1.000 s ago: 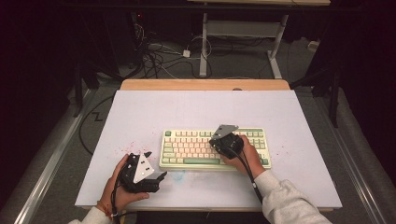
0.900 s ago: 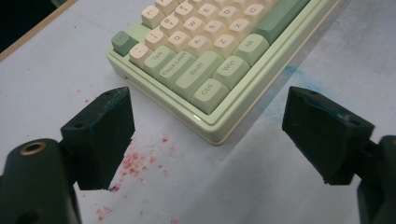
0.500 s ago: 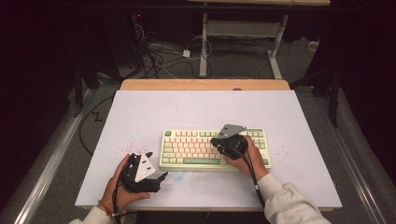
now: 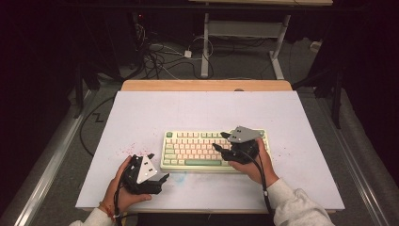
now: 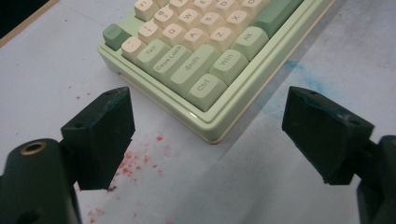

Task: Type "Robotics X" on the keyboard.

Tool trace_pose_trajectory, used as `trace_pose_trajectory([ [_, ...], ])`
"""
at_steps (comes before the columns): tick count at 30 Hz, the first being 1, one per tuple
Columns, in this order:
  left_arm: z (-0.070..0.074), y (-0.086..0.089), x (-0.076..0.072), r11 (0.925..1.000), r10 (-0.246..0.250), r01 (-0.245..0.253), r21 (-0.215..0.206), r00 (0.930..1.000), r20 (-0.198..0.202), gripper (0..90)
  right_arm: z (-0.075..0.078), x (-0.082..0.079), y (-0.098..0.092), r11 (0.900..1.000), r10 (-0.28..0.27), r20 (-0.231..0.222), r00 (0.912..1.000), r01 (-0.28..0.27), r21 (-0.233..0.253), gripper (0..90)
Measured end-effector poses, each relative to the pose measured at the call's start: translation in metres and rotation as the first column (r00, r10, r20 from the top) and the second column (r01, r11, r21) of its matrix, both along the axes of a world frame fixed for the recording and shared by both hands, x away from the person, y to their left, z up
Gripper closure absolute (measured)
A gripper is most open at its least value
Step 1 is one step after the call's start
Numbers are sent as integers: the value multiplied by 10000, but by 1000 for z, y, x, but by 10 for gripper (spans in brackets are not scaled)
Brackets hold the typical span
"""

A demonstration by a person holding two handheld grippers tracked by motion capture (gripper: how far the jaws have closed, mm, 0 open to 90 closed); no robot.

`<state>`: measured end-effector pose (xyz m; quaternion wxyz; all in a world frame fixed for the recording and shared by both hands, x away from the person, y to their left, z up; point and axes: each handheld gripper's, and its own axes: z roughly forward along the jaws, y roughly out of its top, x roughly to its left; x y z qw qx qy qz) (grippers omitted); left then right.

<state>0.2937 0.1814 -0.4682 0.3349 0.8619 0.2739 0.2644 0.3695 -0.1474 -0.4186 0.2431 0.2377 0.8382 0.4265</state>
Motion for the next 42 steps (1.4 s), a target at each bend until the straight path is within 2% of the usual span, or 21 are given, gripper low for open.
trace_pose_trajectory([
  [6, 1, 0, 0, 10000, 26, -26, -21, 10000, 11, 164, 5, -7, -8, 9994, -268, 339, 9991, 261, 206, 338],
  [8, 2, 1, 0, 9999, 68, -67, -85, 10000, 42, 169, 6, -10, -12, 9990, -316, 455, 9985, 300, 341, 329],
  [13, 4, 3, -1, 9998, 134, -133, -144, 9999, 89, 195, 7, -18, -22, 9986, -425, 705, 9966, 402, 338, 313],
  [18, 5, 4, -2, 9994, 73, -72, -336, 10000, 44, 205, 7, -27, -34, 9977, -592, 857, 9946, 561, 388, 300],
  [25, 7, 4, 0, 9991, 223, -225, -356, 9997, -46, 221, 6, -40, -53, 9958, -846, 1158, 9897, 798, 456, 285],
  [28, 8, 5, 0, 9981, 250, -259, -558, 9995, -166, 278, 4, -45, -61, 9951, -903, 1186, 9888, 848, 505, 283],
  [30, 9, 6, 0, 9978, 156, -173, -637, 9995, -276, 357, 3, -48, -66, 9948, -958, 1224, 9878, 907, 467, 283],
  [33, 12, 8, 2, 9967, -16, -14, -806, 9993, -371, 482, 0, -54, -73, 9938, -1060, 1177, 9874, 1010, 475, 282],
  [35, 13, 9, 2, 9953, -118, 61, -970, 9982, -580, 611, -3, -58, -76, 9935, -1110, 1221, 9863, 1073, 366, 281],
  [37, 15, 11, 2, 9926, -290, 200, -1201, 9969, -731, 697, -7, -62, -80, 9937, -1114, 1227, 9862, 1089, 274, 281],
  [42, 20, 9, 3, 9933, -519, 421, -1075, 9946, -899, 852, -15, -72, -87, 9933, -1156, 1068, 9875, 1151, 108, 275],
])
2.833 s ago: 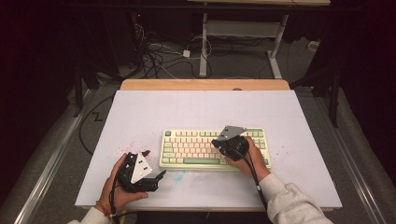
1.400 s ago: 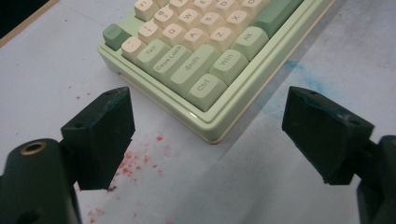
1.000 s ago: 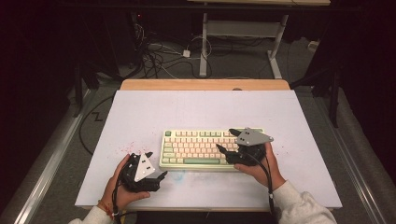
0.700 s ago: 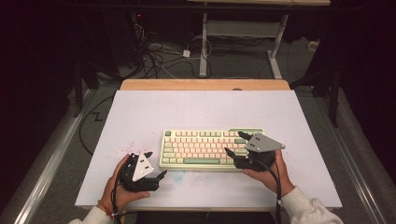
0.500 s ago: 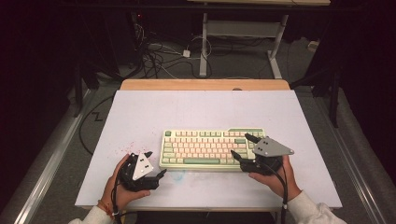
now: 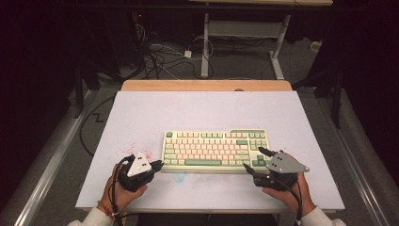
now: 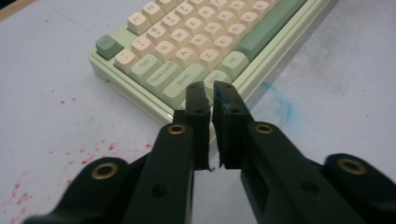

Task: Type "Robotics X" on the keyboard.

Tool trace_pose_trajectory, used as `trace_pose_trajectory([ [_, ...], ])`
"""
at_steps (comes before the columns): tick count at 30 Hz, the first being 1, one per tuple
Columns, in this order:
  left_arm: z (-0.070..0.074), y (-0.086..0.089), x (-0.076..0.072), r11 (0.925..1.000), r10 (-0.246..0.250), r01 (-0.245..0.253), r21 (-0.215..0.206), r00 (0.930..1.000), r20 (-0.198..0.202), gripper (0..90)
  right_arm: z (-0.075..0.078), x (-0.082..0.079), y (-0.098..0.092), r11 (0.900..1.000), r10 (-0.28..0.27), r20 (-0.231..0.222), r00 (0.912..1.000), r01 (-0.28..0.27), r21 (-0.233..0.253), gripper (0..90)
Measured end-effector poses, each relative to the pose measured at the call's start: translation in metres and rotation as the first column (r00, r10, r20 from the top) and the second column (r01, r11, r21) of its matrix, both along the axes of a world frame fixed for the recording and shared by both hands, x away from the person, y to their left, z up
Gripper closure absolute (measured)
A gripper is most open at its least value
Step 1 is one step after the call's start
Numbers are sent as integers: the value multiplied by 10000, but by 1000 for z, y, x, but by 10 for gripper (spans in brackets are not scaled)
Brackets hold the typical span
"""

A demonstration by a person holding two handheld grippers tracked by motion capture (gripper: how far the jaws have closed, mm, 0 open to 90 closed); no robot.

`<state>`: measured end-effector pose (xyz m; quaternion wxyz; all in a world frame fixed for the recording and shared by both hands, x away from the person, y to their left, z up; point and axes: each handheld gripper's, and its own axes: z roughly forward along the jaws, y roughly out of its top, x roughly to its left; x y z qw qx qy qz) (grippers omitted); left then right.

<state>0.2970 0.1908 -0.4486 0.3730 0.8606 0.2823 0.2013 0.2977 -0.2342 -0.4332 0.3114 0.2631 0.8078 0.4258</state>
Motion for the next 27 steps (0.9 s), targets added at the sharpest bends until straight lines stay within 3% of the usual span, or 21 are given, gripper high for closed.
trace_pose_trajectory([
  [8, 5, -16, 10, 9986, -431, 441, 293, 9985, -330, 873, -6, -12, -11, 9998, -193, -75, 9998, 193, -18, 275],
  [15, 14, -38, 25, 9951, -972, 981, 130, 9937, -565, 874, -7, -13, -17, 9994, -329, -148, 9994, 327, -133, 275],
  [27, 12, -77, 54, 9906, -1211, 1257, 535, 9892, -832, 873, -9, -12, -13, 9992, -131, -267, 9996, 121, -380, 273],
])
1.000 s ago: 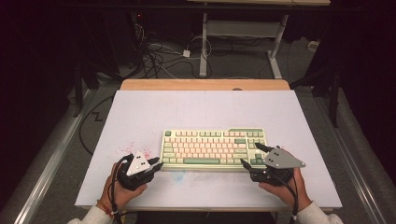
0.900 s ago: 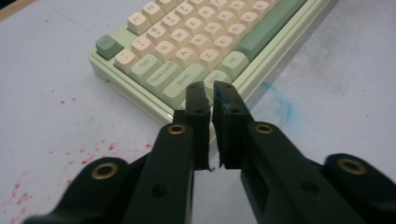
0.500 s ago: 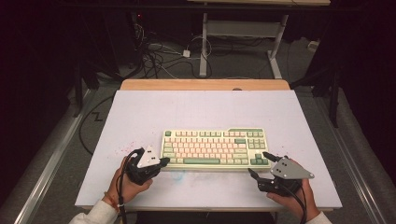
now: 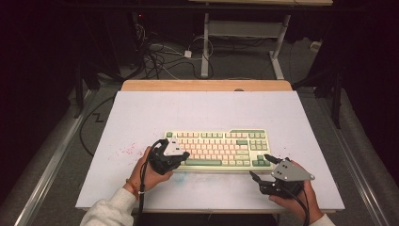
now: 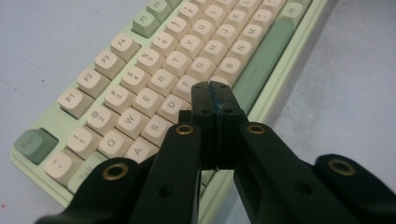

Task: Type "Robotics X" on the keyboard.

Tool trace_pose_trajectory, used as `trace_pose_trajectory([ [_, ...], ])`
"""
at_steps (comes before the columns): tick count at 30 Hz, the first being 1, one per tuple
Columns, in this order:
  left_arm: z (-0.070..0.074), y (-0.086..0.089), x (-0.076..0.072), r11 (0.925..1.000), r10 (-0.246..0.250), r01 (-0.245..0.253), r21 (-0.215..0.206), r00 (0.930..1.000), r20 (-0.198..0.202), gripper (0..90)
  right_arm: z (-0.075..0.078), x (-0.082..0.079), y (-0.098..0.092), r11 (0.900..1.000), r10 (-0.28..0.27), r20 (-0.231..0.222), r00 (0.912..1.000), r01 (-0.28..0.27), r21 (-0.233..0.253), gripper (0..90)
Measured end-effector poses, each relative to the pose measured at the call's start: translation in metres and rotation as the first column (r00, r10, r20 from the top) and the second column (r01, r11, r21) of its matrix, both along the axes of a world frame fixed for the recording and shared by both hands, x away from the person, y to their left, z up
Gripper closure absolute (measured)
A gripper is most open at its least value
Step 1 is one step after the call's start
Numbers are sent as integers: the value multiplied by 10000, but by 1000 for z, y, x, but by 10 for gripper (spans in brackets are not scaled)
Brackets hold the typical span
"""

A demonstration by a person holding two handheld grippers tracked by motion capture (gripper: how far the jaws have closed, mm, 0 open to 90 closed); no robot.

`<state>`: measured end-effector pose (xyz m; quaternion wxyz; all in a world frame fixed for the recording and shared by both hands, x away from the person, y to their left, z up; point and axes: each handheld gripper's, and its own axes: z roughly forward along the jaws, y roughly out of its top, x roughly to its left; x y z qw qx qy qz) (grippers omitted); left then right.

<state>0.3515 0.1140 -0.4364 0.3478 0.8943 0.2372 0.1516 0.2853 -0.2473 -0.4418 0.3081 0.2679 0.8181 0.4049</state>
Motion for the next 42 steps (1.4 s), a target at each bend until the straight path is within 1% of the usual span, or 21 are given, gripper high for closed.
trace_pose_trajectory([
  [1, 0, -2, 2, 10000, -44, 44, -28, 10000, -59, 873, 0, 0, 0, 10000, 2, -22, 10000, -2, -7, 273],
  [2, 0, -5, 4, 10000, -32, 32, 23, 10000, -24, 873, -1, 0, 0, 10000, 40, -37, 10000, -40, -14, 273],
  [4, -1, -9, 7, 9999, -119, 120, 89, 9999, -118, 874, -1, 0, -1, 10000, 51, -68, 10000, -51, -19, 273],
  [6, -3, -14, 10, 9996, -126, 129, 241, 9998, -135, 873, -1, 1, -1, 10000, 76, -78, 9999, -76, 3, 274],
  [10, -7, -20, 14, 9991, -133, 143, 411, 9996, -236, 873, -1, 0, -1, 10000, 86, -83, 9999, -86, -18, 274],
  [16, -10, -20, 16, 9982, -82, 99, 587, 9995, -290, 873, -3, 1, 0, 9998, 181, -145, 9997, -182, -71, 274],
  [18, -11, -19, 17, 9986, -55, 73, 532, 9994, -341, 872, -3, 1, 1, 9998, 201, -145, 9997, -202, -95, 274],
  [20, -12, -19, 17, 9981, -40, 60, 621, 9994, -337, 872, -3, 1, 1, 9996, 244, -121, 9996, -245, -130, 275],
  [21, -13, -19, 17, 9982, -52, 75, 597, 9993, -382, 872, -3, 1, 1, 9996, 242, -134, 9996, -243, -120, 276],
  [29, -14, -19, 17, 9980, -60, 81, 628, 9994, -339, 867, -4, 1, 3, 9992, 341, -219, 9992, -345, -188, 277],
  [30, -15, -19, 17, 9978, -65, 89, 653, 9993, -370, 870, -5, 1, 2, 9992, 331, -216, 9992, -335, -197, 277],
  [31, -16, -20, 17, 9965, -98, 132, 823, 9991, -412, 872, -5, 1, 2, 9993, 321, -224, 9992, -326, -207, 277],
  [37, -16, -21, 16, 9967, -99, 122, 803, 9995, -291, 865, -5, 2, 2, 9991, 339, -249, 9991, -345, -253, 276],
  [42, -12, -19, 14, 9974, -103, 110, 708, 9999, -108, 850, -5, 2, 2, 9991, 339, -263, 9991, -345, -230, 276],
])
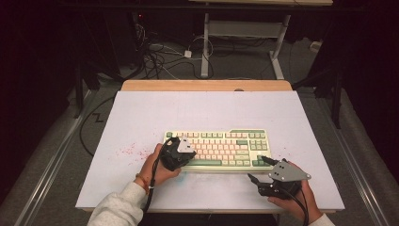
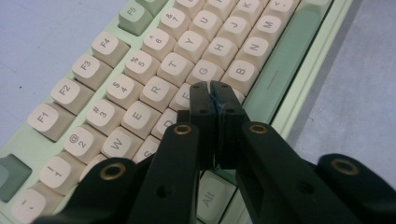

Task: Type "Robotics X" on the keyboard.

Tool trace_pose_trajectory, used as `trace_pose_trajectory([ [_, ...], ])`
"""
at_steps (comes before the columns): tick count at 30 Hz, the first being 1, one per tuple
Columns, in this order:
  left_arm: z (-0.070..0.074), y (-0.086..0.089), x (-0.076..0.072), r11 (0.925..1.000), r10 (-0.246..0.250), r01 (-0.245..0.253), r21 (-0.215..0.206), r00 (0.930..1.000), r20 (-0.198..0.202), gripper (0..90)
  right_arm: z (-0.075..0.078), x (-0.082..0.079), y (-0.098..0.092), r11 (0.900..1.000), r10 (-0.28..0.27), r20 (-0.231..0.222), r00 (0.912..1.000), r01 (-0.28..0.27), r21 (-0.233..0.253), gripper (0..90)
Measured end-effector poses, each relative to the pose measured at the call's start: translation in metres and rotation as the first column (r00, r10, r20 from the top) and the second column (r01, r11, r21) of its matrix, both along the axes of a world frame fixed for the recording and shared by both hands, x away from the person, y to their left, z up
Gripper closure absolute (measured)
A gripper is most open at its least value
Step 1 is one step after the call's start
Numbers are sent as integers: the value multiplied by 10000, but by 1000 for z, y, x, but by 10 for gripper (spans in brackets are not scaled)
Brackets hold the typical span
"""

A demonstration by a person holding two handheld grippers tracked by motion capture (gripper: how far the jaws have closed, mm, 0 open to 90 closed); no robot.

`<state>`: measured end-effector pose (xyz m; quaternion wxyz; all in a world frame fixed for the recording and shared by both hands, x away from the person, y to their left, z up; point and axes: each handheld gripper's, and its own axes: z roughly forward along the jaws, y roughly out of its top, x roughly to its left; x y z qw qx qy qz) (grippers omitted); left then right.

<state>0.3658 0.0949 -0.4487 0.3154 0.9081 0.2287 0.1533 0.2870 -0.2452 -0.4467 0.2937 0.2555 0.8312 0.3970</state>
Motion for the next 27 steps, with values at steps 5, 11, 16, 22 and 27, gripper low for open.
trace_pose_trajectory([
  [5, 1, -1, -2, 10000, -38, 38, 27, 9999, 114, 849, 0, 0, 0, 10000, 22, -17, 10000, -22, -4, 276],
  [11, 5, 2, -3, 10000, -1, 3, -54, 9996, 273, 837, 0, 0, 0, 10000, 6, -17, 10000, -6, 16, 276],
  [16, 7, 4, -4, 10000, 19, -17, -61, 9991, 433, 816, 0, 0, 0, 10000, 28, -15, 10000, -28, 24, 276],
  [22, 8, 7, -6, 9999, 91, -84, -89, 9973, 730, 790, 0, 0, 0, 10000, 49, 0, 10000, -49, -5, 278],
  [27, 9, 9, -7, 9999, 94, -85, -124, 9967, 812, 778, 0, 0, 0, 10000, 53, -4, 10000, -53, -17, 279],
])
